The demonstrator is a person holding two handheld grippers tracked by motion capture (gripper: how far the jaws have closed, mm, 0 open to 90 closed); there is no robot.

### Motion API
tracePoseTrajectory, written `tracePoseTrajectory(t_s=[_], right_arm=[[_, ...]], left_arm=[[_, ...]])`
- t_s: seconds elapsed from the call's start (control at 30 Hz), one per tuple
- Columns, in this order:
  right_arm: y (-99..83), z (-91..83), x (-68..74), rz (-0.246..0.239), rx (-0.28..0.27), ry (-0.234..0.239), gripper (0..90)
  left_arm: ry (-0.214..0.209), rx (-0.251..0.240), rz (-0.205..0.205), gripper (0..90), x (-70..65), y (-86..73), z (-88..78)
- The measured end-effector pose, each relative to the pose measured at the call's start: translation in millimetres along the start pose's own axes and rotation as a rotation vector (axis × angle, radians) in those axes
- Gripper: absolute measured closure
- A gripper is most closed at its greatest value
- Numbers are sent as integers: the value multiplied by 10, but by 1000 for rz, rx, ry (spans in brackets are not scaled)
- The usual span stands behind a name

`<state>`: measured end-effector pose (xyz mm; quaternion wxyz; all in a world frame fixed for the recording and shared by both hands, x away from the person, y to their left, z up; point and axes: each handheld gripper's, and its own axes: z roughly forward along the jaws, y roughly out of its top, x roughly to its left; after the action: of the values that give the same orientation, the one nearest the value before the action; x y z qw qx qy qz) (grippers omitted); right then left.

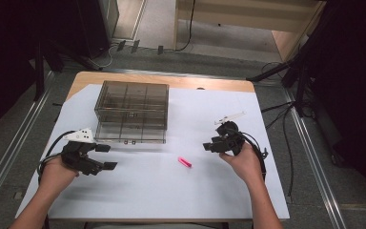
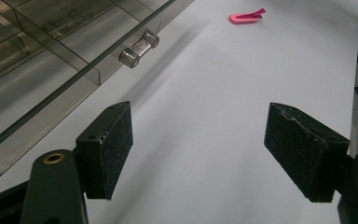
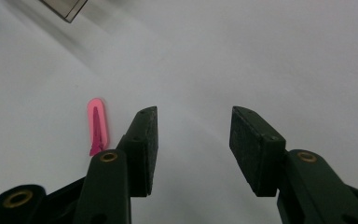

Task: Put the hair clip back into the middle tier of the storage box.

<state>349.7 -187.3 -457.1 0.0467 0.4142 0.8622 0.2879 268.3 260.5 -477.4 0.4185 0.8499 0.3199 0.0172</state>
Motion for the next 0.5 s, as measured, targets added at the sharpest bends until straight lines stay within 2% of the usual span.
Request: tracePoseTrajectory(t_s=[0.13, 0.17, 0.43, 0.5], right_arm=[[15, 6, 59, -21, 30, 6, 543], [20, 15, 87, -40, 46, 0, 542], [45, 40, 170, -76, 85, -5, 544], [55, 52, 200, -83, 109, -5, 548]], left_arm=[[0, 1, 0, 246, 0, 0, 2], [0, 1, -1, 246, -1, -1, 3], [-1, -1, -2, 246, -3, -15, -12], [2, -3, -6, 246, -8, -24, -17]])
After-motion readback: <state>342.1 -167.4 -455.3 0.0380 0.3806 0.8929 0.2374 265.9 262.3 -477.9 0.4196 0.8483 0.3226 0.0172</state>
